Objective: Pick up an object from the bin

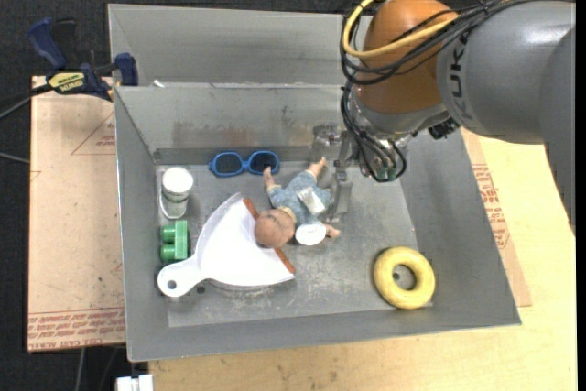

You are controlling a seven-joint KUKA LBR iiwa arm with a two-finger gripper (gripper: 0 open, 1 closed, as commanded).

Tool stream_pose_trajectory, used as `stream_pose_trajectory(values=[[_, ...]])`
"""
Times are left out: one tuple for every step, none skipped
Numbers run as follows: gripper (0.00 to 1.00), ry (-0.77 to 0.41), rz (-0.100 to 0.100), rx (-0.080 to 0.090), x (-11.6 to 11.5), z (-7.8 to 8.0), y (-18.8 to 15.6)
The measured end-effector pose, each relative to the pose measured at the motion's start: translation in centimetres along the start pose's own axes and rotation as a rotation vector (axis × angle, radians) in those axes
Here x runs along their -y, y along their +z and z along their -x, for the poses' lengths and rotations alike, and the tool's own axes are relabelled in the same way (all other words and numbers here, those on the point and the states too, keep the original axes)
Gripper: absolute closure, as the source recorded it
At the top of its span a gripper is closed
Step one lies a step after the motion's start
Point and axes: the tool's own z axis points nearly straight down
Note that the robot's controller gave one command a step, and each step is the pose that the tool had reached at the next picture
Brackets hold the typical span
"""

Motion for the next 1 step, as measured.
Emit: stream_pose_trajectory(values=[[0.00, 0.000, 0.000, 0.008, 0.01, 0.15, -0.52]])
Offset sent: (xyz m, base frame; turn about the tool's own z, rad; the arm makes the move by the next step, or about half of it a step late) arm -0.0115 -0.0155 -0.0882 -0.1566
